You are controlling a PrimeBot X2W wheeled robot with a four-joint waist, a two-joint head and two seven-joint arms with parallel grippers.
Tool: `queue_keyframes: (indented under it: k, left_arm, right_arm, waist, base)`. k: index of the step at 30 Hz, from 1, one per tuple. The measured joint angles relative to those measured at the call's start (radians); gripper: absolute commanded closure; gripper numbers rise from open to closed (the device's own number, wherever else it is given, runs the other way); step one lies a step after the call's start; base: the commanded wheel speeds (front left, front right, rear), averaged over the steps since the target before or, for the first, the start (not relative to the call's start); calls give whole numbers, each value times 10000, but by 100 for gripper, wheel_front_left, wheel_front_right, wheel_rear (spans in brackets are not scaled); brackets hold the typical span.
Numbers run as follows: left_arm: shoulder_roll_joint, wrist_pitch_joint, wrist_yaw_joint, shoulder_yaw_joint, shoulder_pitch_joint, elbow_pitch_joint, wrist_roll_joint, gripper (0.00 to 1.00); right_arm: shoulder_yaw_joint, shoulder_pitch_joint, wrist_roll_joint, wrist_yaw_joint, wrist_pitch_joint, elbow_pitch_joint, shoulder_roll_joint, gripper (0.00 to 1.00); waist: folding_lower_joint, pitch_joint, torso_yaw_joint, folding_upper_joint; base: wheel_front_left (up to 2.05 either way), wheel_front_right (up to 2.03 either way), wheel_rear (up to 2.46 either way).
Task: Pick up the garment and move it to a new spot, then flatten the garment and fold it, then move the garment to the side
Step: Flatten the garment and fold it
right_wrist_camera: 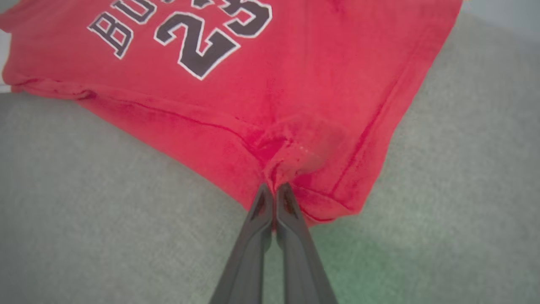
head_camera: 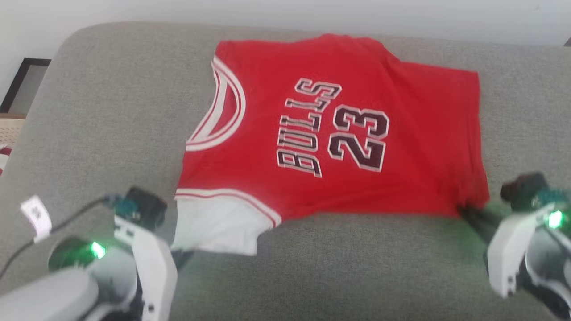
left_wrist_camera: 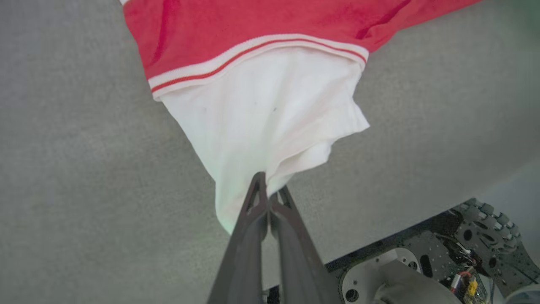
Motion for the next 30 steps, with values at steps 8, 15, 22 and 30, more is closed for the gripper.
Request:
queue_keyframes:
  k: [8, 15, 22, 30]
  left_arm:
    - [748, 430, 1352, -357, 958, -1749, -374, 100]
    - [1103, 410, 1829, -261, 1008, -2508, -230, 100]
    - [1337, 384, 1271, 449, -745, -2431, 1047, 100]
    - [337, 924, -715, 890, -2994, -100, 1753, 100]
  right_arm:
    - [-591, 2144, 681, -4, 886, -1653, -750, 100]
    - [-1363, 2762, 796, -4, 1051, -2243, -677, 100]
    - [-2232, 2056, -127, -4, 880, -2295, 27, 100]
    - [-2243, 204, -1250, -4, 886, -1482, 949, 100]
  waist:
    - [0, 100, 31, 0]
    - [0, 232, -20, 0]
    - [0, 384, -217, -1]
    - [0, 643, -582, 0]
  base:
    - [0, 0, 0]
    - [0, 0, 0]
    - [0, 0, 0]
    - [0, 0, 0]
